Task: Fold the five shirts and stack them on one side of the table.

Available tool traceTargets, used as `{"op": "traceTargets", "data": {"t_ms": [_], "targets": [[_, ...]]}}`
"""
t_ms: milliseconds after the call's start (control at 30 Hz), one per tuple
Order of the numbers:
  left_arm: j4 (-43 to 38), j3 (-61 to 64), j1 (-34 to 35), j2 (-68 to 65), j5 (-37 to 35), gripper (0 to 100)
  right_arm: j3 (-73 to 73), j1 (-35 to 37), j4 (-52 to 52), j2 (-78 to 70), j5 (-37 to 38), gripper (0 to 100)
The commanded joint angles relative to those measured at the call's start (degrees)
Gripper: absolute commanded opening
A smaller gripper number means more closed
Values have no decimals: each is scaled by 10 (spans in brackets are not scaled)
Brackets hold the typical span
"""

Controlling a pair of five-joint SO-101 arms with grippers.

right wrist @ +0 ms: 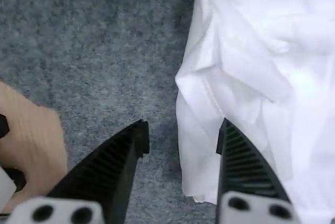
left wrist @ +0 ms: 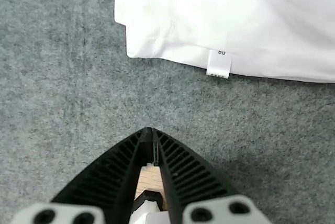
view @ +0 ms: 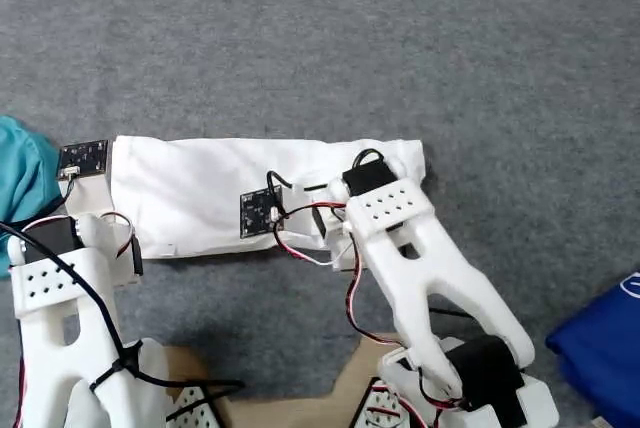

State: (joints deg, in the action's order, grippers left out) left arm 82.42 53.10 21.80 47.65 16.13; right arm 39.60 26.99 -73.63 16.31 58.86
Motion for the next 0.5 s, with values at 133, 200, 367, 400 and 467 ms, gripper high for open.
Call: {"op": "traceTargets", "data": {"t_ms": [133, 200, 367, 400, 467], "targets": [[2, -1, 4, 9, -2, 19, -1, 7, 72, -50, -26, 217], [2, -1, 4, 9, -2, 19, -2, 7, 98, -78, -31, 214], [2, -1, 4, 8, -2, 19, -13, 5, 134, -125, -51, 207], [2, -1, 4, 8, -2, 19, -19, 4, 135, -130, -51, 192], [2, -1, 4, 7, -2, 19, -29, 4, 135, -131, -53, 135]]}}
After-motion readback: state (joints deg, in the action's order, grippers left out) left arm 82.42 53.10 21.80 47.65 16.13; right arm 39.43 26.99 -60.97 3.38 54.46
